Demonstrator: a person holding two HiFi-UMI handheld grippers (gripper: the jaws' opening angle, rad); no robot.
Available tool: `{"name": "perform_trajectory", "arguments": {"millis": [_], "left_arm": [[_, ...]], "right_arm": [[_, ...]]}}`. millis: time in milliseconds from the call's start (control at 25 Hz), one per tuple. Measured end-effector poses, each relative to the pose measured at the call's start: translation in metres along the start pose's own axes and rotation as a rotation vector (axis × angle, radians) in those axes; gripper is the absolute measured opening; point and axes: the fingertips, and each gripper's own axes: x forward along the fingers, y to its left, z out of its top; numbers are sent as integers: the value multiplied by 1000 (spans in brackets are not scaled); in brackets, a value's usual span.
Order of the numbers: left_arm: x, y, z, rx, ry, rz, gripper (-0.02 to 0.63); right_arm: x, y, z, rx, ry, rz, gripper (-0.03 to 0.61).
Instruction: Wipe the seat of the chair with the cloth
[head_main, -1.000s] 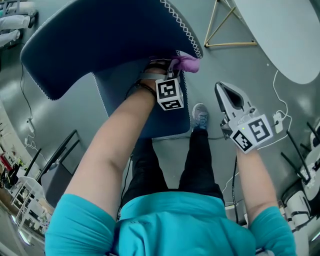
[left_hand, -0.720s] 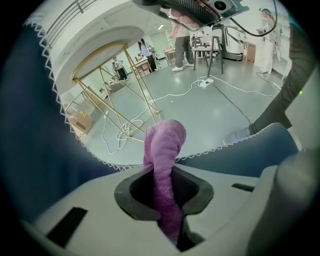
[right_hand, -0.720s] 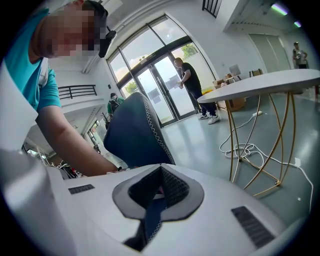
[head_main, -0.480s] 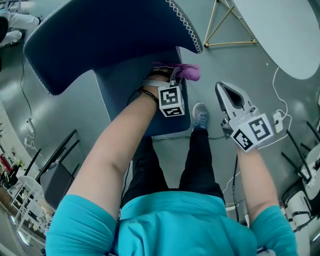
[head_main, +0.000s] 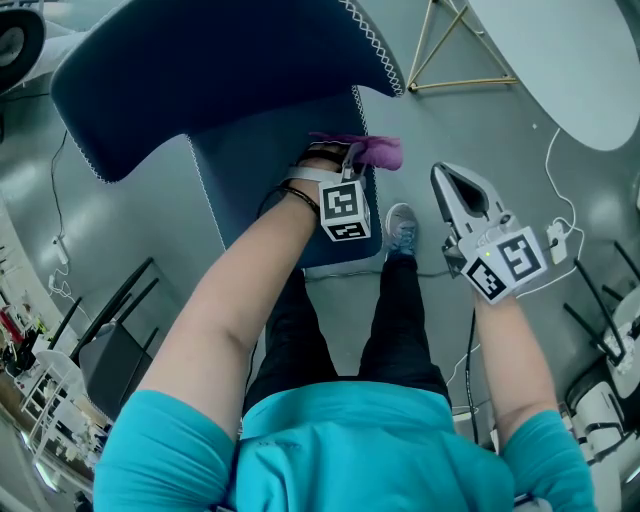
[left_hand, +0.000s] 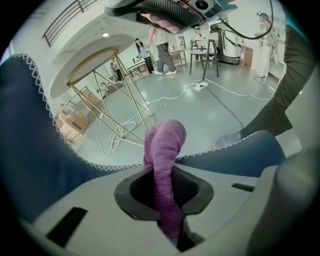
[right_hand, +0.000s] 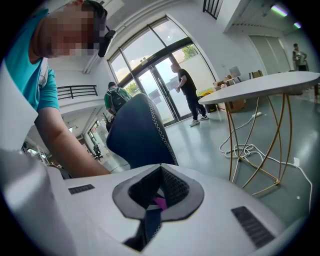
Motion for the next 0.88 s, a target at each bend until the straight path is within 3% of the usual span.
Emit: {"name": "perform_trajectory", "arguments": {"millis": [880], "left_arm": [[-20,-70,11,-16,-16,-58,51]], "right_arm": [[-17,13,-3,0,-24,-3,-3]]}}
